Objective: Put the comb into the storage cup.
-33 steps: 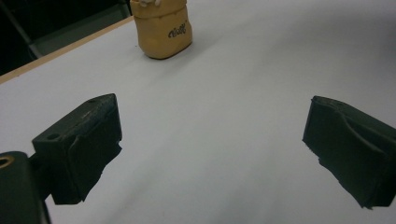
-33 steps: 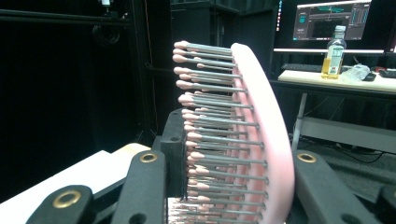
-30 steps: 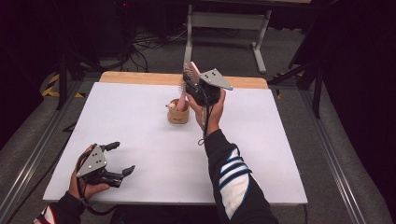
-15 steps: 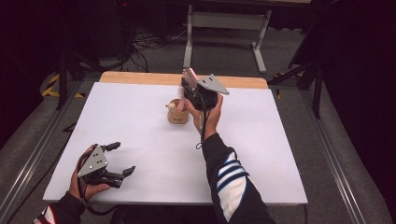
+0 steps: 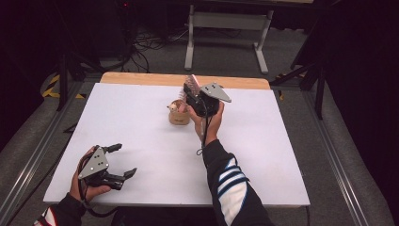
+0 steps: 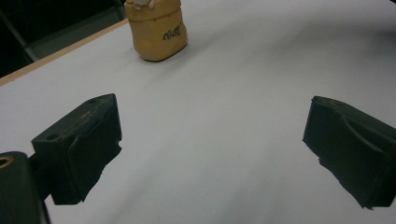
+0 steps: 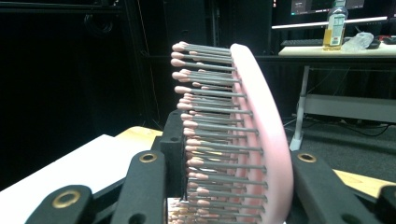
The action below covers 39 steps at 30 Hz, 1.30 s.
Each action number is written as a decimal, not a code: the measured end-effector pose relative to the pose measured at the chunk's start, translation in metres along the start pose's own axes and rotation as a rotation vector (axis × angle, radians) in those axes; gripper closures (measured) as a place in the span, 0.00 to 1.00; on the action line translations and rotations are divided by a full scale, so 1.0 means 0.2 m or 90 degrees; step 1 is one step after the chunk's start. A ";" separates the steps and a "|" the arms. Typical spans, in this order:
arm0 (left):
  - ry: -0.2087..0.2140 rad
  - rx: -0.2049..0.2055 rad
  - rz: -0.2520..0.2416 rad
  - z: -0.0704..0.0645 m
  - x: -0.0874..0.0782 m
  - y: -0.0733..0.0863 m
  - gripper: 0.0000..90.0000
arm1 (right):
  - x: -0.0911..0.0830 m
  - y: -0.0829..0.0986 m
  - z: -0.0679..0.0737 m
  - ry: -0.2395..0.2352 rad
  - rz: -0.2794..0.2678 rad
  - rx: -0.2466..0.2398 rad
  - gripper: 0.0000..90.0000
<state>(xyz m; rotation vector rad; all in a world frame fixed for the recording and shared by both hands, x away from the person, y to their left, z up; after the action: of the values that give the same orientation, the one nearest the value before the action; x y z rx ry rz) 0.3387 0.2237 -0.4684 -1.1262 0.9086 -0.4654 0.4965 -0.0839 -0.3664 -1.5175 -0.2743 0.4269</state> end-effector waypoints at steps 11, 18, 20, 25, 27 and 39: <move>-0.001 -0.004 -0.003 0.00 0.00 0.00 0.06 | 0.00 0.04 0.02 -0.007 0.003 0.017 0.70; -0.001 -0.002 0.001 0.00 0.00 0.00 0.06 | 0.00 0.04 0.01 -0.011 0.009 0.018 0.70; -0.001 -0.001 0.002 0.00 0.00 0.00 0.06 | 0.00 0.04 0.01 -0.009 0.008 0.018 0.70; -0.002 -0.001 0.004 0.00 0.00 0.00 0.06 | -0.02 0.06 0.00 -0.010 0.006 0.014 0.69; -0.002 0.001 0.006 0.00 0.00 0.00 0.06 | -0.02 0.06 -0.01 -0.007 0.008 0.017 0.69; -0.005 0.002 0.009 0.00 0.00 0.00 0.06 | -0.05 0.09 -0.06 -0.008 0.031 0.015 0.66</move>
<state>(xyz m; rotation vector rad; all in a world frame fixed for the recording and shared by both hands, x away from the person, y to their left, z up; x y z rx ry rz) 0.3390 0.2231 -0.4686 -1.1178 0.9090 -0.4501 0.4909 -0.0980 -0.3837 -1.5011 -0.2417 0.4771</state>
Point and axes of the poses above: each handheld gripper's, and its own axes: x roughly forward along the jaws, y roughly out of its underside, z roughly to its left, the point moved 2 cm from there along x, roughly forward along the jaws, and after that the axes turned 2 degrees about y, right-handed, at the moved point
